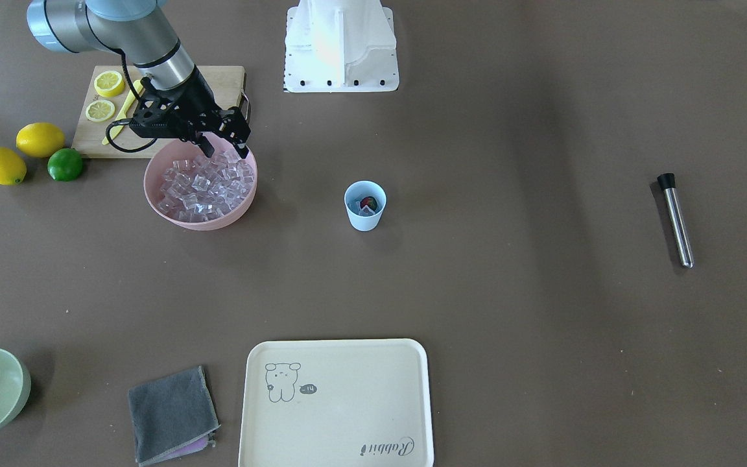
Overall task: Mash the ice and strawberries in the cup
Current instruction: 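Lower the right gripper into the ice and close on a cube, then lift the ice cube with the right gripper and carry it over the blue cup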
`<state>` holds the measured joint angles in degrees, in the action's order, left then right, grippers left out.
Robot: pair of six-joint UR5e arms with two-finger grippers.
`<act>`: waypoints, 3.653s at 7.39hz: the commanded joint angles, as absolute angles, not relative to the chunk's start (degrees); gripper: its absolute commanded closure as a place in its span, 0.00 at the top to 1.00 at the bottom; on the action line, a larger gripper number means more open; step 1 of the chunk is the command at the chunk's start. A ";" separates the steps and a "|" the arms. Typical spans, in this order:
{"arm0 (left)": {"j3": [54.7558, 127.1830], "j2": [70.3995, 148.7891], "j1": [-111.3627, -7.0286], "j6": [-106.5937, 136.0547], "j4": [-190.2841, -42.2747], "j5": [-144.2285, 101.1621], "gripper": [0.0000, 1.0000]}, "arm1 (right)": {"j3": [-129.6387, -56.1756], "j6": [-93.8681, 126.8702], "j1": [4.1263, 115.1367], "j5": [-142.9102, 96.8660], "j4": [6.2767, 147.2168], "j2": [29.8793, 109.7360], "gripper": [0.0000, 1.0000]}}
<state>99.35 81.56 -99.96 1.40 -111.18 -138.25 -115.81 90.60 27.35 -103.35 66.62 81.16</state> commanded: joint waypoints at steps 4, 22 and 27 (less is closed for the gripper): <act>99.67 81.56 -99.93 1.41 -111.18 -138.25 0.98 | -114.08 94.21 24.71 -101.53 64.25 81.04 0.71; 99.49 82.71 -99.58 2.29 -111.09 -138.25 0.98 | -112.51 90.79 35.60 -113.56 73.95 71.25 0.25; 99.05 84.11 -98.18 3.87 -110.83 -138.25 0.98 | -98.68 90.97 35.60 -109.61 84.19 47.52 0.25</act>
<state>99.12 84.03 -98.38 3.52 -110.76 -138.22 -105.34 90.89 35.74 -110.94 83.26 54.78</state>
